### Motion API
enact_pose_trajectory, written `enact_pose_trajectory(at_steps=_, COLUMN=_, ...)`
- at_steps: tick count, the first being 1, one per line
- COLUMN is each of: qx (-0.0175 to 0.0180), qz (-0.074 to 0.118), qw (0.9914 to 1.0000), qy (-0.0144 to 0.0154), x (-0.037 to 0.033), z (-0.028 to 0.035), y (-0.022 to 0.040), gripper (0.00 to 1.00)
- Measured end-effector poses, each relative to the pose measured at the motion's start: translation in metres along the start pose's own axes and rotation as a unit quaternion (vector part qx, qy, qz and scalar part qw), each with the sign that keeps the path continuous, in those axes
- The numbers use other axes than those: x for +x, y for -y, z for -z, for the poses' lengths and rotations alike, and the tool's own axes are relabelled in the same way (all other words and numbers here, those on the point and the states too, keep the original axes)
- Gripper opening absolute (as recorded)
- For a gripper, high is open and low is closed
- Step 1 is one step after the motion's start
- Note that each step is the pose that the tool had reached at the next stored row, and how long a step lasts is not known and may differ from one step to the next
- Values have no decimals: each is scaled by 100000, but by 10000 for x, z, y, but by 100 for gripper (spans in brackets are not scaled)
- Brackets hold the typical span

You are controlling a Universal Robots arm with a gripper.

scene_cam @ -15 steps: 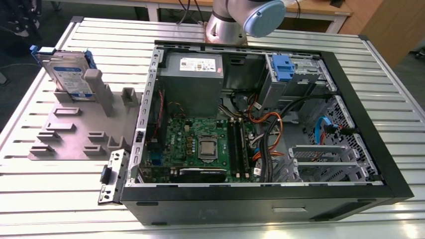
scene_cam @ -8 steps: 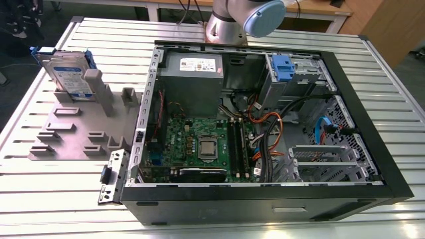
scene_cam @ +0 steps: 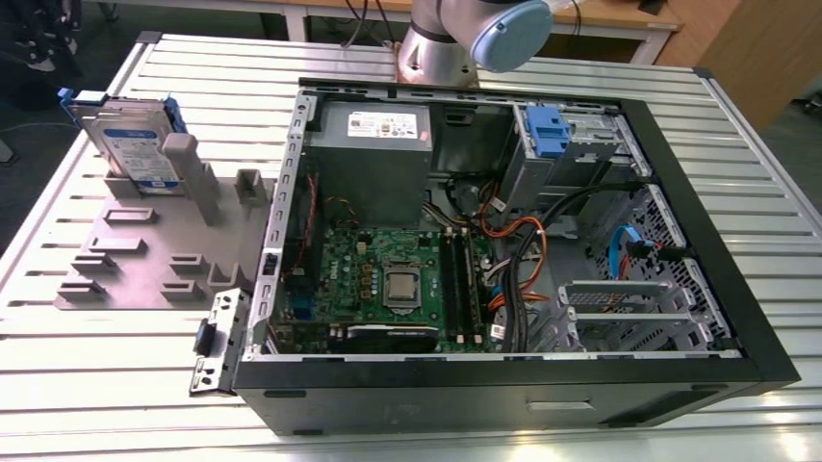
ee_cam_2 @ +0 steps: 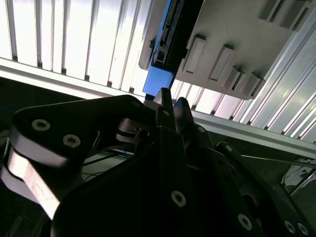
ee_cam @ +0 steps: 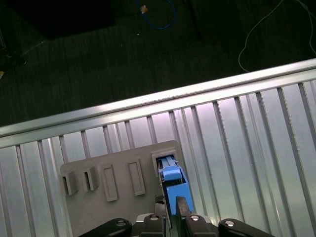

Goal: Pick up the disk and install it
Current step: 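Pick up the disk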

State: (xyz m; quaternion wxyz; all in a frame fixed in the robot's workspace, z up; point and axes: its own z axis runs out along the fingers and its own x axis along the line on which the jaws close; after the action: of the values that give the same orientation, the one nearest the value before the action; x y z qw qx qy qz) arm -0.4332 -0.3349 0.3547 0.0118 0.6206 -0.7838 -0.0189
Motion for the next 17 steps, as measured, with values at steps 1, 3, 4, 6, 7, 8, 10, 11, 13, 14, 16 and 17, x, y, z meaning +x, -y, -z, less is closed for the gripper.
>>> enact_pose_trajectory(at_steps=1, qx=1, qz=-5, qw=100000, qy=1, x=0, z=0, y=0, gripper=23)
enact_pose_trajectory(at_steps=3, qx=2, qz=-18, qw=100000, qy=-1, x=0, z=0, y=0, gripper=24)
enact_pose_trajectory(at_steps=4, qx=0, qz=-34, qw=100000, qy=2, x=0, z=0, y=0, gripper=30)
enact_pose_trajectory(at_steps=6, qx=4, qz=-46, qw=100000, qy=4, x=0, z=0, y=0, gripper=29)
enact_pose_trajectory(at_steps=7, qx=0, qz=-51, qw=100000, qy=2, x=0, z=0, y=0, gripper=29)
enact_pose_trajectory(at_steps=8, qx=0, qz=-54, qw=100000, qy=4, x=0, z=0, y=0, gripper=22)
enact_pose_trajectory(at_steps=10, qx=2, qz=-69, qw=100000, qy=3, x=0, z=0, y=0, gripper=24)
enact_pose_trajectory(at_steps=11, qx=2, qz=-73, qw=100000, qy=4, x=0, z=0, y=0, gripper=29)
enact_pose_trajectory(at_steps=13, qx=4, qz=-83, qw=100000, qy=5, x=0, z=0, y=0, gripper=36)
enact_pose_trajectory(at_steps=14, qx=0, qz=-89, qw=100000, qy=2, x=0, z=0, y=0, gripper=36)
enact_pose_trajectory(at_steps=16, qx=2, qz=-100, qw=100000, qy=5, x=0, z=0, y=0, gripper=36)
enact_pose_trajectory(at_steps=17, qx=-1, qz=-107, qw=100000, qy=2, x=0, z=0, y=0, gripper=36)
